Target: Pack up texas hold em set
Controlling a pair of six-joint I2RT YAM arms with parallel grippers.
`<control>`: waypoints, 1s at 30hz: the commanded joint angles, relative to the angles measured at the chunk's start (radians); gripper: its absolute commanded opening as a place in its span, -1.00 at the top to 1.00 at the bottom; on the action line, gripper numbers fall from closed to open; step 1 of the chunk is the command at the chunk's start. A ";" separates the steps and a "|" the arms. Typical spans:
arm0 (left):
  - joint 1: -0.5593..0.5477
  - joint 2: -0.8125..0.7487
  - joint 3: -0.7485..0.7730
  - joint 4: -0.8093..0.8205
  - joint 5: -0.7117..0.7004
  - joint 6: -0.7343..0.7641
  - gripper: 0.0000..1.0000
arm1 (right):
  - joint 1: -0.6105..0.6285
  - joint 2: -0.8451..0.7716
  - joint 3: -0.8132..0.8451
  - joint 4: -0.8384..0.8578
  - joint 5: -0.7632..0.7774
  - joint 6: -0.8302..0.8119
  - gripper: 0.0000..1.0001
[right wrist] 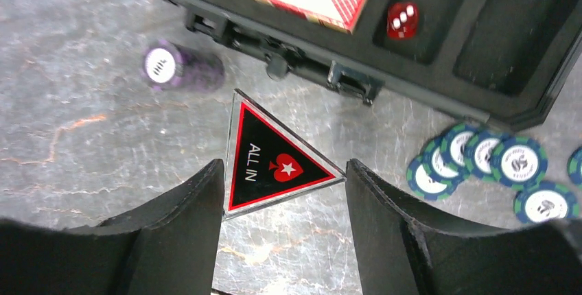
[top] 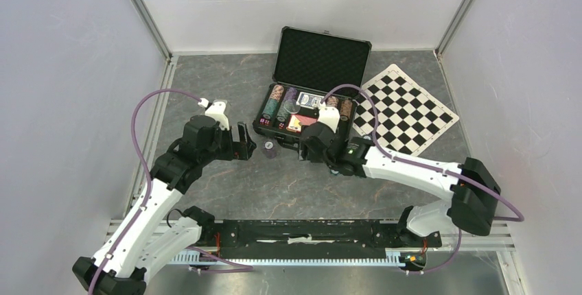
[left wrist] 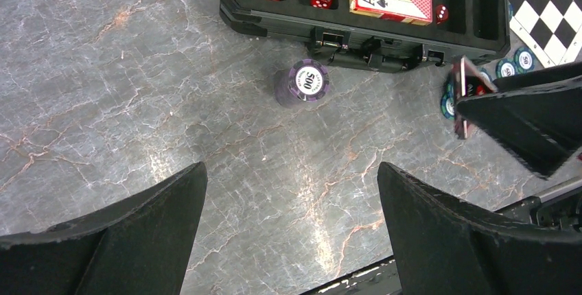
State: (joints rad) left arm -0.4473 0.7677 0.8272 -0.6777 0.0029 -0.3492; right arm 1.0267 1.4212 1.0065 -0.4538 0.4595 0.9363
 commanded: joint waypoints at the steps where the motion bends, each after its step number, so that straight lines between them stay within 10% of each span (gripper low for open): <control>1: -0.004 0.001 -0.002 0.036 -0.026 0.041 -0.99 | -0.019 -0.066 0.045 0.128 0.052 -0.166 -0.04; 30: -0.002 0.035 0.004 0.027 -0.066 0.047 -0.99 | -0.330 0.424 0.423 0.197 -0.022 -0.362 -0.12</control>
State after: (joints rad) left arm -0.4473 0.8040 0.8268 -0.6781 -0.0521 -0.3485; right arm 0.7109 1.8046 1.3693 -0.2638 0.4114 0.5743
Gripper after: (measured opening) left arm 0.994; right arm 0.657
